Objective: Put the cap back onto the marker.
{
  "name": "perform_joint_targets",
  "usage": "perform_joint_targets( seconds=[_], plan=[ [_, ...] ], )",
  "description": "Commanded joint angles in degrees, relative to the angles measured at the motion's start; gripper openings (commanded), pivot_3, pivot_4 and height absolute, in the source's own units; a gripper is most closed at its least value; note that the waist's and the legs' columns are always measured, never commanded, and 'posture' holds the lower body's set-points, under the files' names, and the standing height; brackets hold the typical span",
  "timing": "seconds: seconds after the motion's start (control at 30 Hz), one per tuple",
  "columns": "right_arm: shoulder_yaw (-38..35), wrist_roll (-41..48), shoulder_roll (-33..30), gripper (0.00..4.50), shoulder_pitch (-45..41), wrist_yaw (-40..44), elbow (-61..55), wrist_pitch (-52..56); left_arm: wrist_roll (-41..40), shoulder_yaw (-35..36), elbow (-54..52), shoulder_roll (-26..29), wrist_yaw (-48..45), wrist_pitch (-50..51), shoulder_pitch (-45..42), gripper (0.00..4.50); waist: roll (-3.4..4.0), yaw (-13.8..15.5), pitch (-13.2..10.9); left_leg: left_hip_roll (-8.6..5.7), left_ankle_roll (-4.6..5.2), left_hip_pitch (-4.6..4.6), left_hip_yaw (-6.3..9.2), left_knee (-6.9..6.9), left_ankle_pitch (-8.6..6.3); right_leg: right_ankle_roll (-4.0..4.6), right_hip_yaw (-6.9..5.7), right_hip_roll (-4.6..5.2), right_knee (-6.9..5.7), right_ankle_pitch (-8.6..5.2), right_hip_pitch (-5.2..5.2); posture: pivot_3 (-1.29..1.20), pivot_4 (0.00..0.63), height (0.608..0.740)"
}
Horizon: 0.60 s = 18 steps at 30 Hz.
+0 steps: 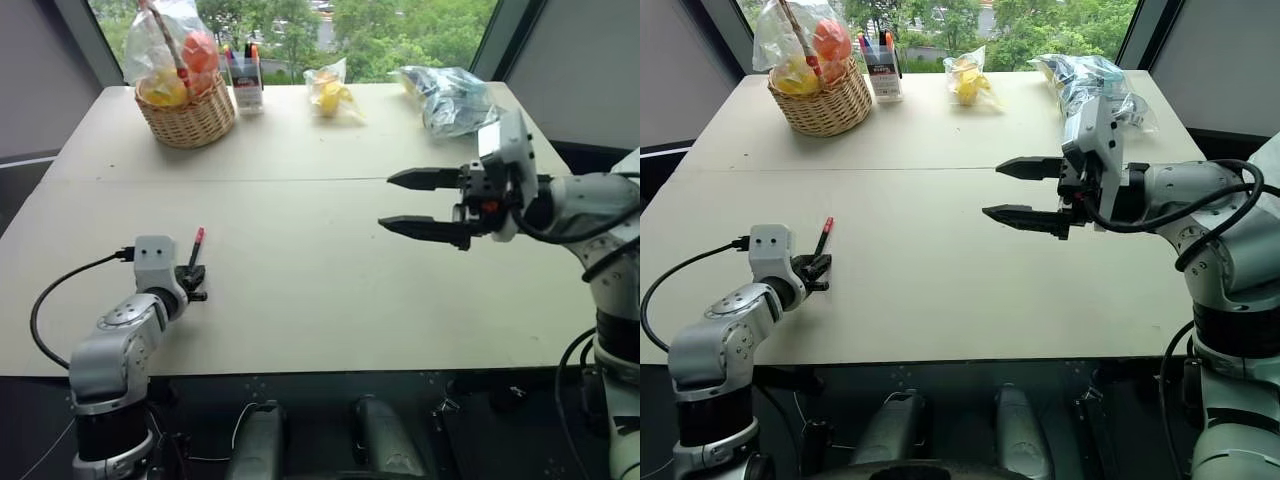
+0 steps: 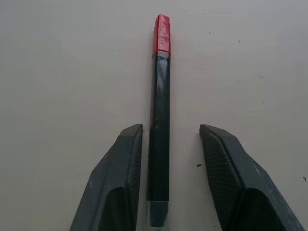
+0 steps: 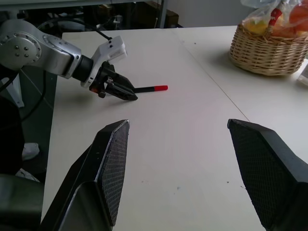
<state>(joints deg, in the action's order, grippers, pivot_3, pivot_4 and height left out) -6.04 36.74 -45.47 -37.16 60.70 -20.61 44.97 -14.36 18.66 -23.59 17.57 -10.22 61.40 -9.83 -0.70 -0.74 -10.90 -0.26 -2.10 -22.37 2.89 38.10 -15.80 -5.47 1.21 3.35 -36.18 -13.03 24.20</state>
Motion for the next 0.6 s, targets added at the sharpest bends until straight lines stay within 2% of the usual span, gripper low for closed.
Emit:
perform_joint_targets(
  seconds=[0.03,0.07,0.3,0.6],
  plan=[
    [-0.28,0.27,-0.91,3.34,-0.63,0.24,-0.15,-1.75,-0.02,0.37,-1.79,0.75,0.37,-1.29,0.53,3.96,0.0,-0.02,0.0,0.0,0.0,0.0,0.0,0.0,0.0,0.0,0.0,0.0,0.0,0.0,0.01,0.0,0.15,0.74],
    [-0.13,0.1,-1.15,3.34,-0.69,0.53,0.13,-2.11,-0.06,0.26,-2.62,0.66,0.45,-1.75,0.66,4.45,0.0,-0.01,0.0,0.0,0.0,0.0,0.0,0.0,0.0,0.0,0.0,0.0,0.0,0.0,0.01,0.0,0.15,0.74],
    [1.87,-2.25,-2.55,3.34,-2.31,3.63,4.44,-6.25,-0.85,0.48,-14.04,-2.14,3.44,-0.1,2.45,4.45,-0.01,0.11,-0.01,-0.01,0.0,-0.02,-0.02,0.0,0.0,0.0,0.01,0.06,0.02,0.0,0.0,0.0,0.15,0.74],
    [4.34,-4.58,-2.92,3.34,-5.07,8.17,10.6,-10.43,-1.72,2.93,-31.97,-6.63,8.12,10.76,4.9,4.45,-0.03,0.0,-0.02,-0.01,0.0,-0.01,-0.07,0.0,0.0,0.0,0.05,0.03,0.03,0.0,0.01,0.0,0.15,0.74]
  ],
)
